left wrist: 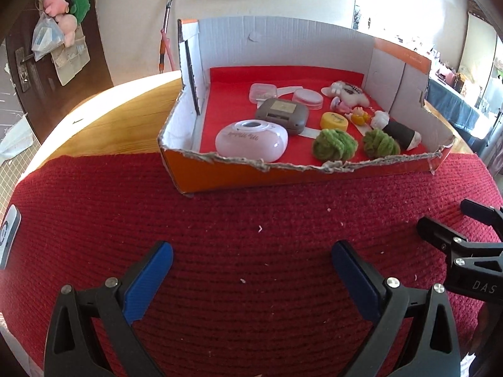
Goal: Organize objects
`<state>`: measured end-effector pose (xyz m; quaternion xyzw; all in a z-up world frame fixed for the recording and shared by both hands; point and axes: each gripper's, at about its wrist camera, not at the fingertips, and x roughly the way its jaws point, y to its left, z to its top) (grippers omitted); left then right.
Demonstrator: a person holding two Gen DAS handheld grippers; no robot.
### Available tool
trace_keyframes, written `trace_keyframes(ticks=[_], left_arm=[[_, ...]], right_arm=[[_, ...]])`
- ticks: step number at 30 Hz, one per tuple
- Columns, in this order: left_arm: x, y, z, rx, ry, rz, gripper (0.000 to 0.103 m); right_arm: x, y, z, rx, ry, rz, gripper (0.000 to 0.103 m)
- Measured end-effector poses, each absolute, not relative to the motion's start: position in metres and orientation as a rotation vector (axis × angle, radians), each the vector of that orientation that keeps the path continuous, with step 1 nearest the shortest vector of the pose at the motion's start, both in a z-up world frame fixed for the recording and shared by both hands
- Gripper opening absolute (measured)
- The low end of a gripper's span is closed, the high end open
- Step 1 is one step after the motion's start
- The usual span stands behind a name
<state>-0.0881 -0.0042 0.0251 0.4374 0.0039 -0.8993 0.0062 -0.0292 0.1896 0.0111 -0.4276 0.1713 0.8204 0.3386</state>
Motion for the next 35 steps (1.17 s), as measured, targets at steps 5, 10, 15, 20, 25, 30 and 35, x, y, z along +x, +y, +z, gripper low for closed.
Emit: trace_keyframes(ticks=[5,10,15,20,25,30,35], left_arm=[[-0.0918,-0.0057,0.0249,1.363,0.033,-2.799,0.103],[-0.0930,-0.0065,0.0254,1.363,0.029,-2.805,0.103],[-0.0938,-0.0072,0.0246,1.361,0.028,-2.805,0.103],[-0.0942,-0.0078,0.0247,1.357,0.026,-2.801,0.103],[-0.0946,-0.0073,0.0246,1.356,0.024,-2.802,0.103],[-0.0947,-0.0074,0.0246,1.357,0.024,-2.802,0.103],[-0.0947,-0.0075,0.0245,1.357,0.024,-2.802,0.103]], right_arm=[[-0.0297,0.1880,0.0114,-1.111,0.442,2.131,0.103],[-0.0299,0.1882,0.0114,-1.108,0.446,2.131,0.103],[-0.0303,0.1884,0.0113,-1.108,0.446,2.131,0.103],[-0.0303,0.1885,0.0113,-1.108,0.446,2.131,0.103],[-0.0302,0.1885,0.0113,-1.108,0.446,2.132,0.103],[-0.0301,0.1883,0.0113,-1.108,0.446,2.132,0.103],[-0.0300,0.1882,0.0113,-1.108,0.446,2.132,0.103]])
